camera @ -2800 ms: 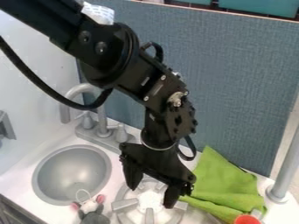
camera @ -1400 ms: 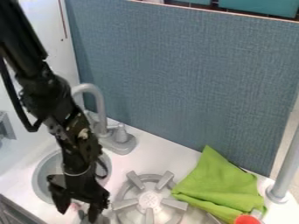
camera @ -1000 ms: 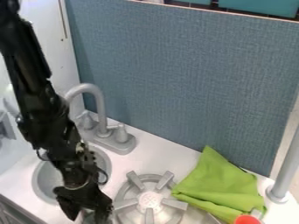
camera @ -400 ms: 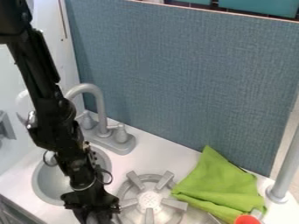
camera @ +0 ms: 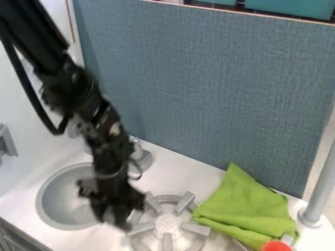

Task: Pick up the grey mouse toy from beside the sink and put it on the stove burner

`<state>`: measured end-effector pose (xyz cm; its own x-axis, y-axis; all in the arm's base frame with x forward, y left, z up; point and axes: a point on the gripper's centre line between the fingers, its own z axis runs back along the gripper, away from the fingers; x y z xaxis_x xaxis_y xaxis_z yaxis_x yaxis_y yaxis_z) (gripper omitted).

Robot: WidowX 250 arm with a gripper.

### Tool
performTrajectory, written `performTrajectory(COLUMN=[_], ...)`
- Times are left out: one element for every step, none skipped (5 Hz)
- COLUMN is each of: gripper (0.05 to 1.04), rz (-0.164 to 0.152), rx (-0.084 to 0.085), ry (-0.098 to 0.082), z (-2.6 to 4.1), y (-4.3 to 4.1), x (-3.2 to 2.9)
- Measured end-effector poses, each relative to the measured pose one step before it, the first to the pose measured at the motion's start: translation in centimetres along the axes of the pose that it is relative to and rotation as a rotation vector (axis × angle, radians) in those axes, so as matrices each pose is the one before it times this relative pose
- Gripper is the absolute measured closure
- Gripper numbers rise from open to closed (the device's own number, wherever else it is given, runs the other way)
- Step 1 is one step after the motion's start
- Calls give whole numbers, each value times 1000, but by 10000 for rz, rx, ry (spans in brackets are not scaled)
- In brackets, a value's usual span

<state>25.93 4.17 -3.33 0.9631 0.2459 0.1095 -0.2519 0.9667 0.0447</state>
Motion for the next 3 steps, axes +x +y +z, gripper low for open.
performTrajectory(gripper=[600,600,600], rz=[-808,-671,-159], rx=[-200,-529,-304], ry=[-457,24,354], z=[917,-1162,-1803], y=[-2186,-1992,-609], x=[1150,621,365])
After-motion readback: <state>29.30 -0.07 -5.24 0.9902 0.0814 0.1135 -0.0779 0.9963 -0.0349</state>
